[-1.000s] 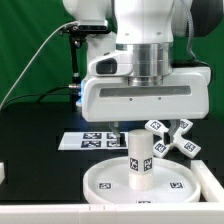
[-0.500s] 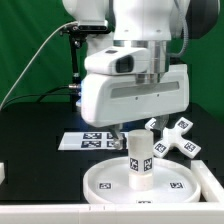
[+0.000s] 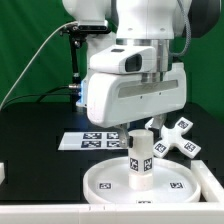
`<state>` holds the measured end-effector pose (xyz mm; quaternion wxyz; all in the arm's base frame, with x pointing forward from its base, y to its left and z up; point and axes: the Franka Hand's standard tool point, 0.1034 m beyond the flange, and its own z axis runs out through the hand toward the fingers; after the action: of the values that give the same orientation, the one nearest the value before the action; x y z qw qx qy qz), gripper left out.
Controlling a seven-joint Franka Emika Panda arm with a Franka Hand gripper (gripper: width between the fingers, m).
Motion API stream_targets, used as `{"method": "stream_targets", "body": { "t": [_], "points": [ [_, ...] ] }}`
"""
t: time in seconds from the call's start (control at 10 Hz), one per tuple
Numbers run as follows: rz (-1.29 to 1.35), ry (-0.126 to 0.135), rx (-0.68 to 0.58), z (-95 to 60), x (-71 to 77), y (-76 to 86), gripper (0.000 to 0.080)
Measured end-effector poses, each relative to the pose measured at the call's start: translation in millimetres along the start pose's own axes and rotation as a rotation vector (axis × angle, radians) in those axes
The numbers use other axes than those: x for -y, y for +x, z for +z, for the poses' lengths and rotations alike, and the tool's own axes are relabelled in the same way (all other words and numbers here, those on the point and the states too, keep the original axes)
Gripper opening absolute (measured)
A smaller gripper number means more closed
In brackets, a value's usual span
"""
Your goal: Assemble round table
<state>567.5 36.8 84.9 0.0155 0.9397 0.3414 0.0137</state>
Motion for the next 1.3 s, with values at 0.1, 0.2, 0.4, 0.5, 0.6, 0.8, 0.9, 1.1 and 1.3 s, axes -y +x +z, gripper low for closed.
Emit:
{"method": "stream_targets", "body": {
  "t": [0.1, 0.2, 0.4, 0.5, 0.6, 0.8, 0.9, 1.1, 1.3],
  "points": [
    [0.033, 0.000, 0.000, 0.0, 0.0, 0.0, 0.0404],
    [0.051, 0.000, 0.000, 0.0, -0.2, -0.2, 0.0404],
    [0.172, 0.000, 0.000, 0.2, -0.2, -0.3, 0.0407],
    [0.282, -0.013, -0.015, 0.6, 0.1, 1.1, 0.0407],
    [0.413, -0.046, -0.061, 0.3, 3.7, 3.9, 0.0407],
    [0.674, -0.049, -0.073, 0.3, 1.6, 7.8, 0.0407],
    [0.830, -0.049, -0.081, 0.2, -0.9, 8.5, 0.0407],
    [1.046, -0.045, -0.097, 0.9, -2.4, 7.3, 0.0407],
    [1.255, -0.038, -0.097, 1.1, -3.2, 4.9, 0.0407]
  ]
}}
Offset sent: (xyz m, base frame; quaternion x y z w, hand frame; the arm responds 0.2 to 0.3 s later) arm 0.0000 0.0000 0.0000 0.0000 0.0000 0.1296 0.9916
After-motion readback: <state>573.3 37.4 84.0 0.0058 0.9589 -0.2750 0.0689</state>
